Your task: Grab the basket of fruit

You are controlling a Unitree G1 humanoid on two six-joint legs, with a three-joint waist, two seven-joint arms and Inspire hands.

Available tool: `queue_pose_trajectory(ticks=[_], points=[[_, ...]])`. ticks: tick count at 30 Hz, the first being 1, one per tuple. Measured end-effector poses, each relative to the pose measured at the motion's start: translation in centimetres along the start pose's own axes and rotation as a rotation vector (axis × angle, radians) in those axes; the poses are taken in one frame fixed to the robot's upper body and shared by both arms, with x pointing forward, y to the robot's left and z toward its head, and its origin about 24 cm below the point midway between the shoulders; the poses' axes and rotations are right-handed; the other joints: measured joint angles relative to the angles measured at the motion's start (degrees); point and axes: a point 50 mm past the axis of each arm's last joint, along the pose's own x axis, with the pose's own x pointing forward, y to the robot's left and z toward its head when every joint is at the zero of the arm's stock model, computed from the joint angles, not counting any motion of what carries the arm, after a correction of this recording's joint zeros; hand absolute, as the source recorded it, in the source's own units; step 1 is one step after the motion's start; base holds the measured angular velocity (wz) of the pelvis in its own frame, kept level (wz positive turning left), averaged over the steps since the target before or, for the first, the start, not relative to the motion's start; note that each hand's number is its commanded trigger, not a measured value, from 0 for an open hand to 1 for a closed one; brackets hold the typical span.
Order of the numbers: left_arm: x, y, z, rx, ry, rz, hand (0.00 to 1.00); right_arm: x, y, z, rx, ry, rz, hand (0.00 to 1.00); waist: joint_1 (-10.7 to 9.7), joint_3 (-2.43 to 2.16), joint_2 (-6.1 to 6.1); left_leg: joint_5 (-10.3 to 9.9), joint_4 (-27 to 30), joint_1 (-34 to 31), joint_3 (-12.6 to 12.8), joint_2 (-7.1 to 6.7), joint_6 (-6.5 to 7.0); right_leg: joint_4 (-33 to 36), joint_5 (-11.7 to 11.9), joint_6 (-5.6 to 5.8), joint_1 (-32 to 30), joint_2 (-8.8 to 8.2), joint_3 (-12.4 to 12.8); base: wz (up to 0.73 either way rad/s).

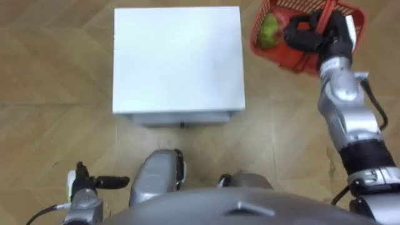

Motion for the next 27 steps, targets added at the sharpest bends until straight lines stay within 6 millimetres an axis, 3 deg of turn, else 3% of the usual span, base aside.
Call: queue_pose_trajectory(ticks=[2,9,15,21,27], points=[[-0.1,0.1,-0.5,0.01,0.023,0.0,0.0,-0.2,0.5,1.0,0.011,-0.047,0.021,1.0,0.64,0.0,0.06,0.03,-1.52,1.46,-0.3,-0.22,-0.02,-3.08,1.22,0.06,2.48,0.04,-1.43,0.01],[-0.1,0.3,-1.2,0.068,0.05,-0.001,0.0,-0.8,1.7,4.9,0.034,-0.211,0.097,1.0,0.94,0.09,-0.41,1.43,-5.78,6.17,-1.9,-0.87,-1.06,-4.76,1.24,0.1,6.81,-0.02,-3.92,0.13],[-0.7,-0.3,-3.3,0.1,0.131,-0.036,0.0,-0.9,2.0,5.5,0.008,-0.244,0.131,1.0,1.1,0.34,-0.65,1.74,-6.15,7.92,-2.3,-0.72,-1.6,-5.71,1.28,-0.21,8.99,0.73,-4.79,0.03],[-0.8,-0.8,-3.5,0.092,0.152,-0.083,0.0,-1.0,2.5,5.4,0.0,-0.236,0.174,1.0,3.42,0.46,-0.5,1.89,-6.25,7.84,-2.23,-0.58,-1.84,-5.47,1.28,-0.45,8.83,0.75,-5.62,0.01],[-0.8,-0.7,-3.7,0.097,0.173,-0.092,0.0,-1.0,4.0,5.2,-0.021,-0.199,0.276,1.0,4.95,0.42,-1.31,2.04,-6.36,7.87,-2.92,-0.87,-1.54,-4.56,1.28,-0.46,8.76,0.03,-7.25,0.05]])
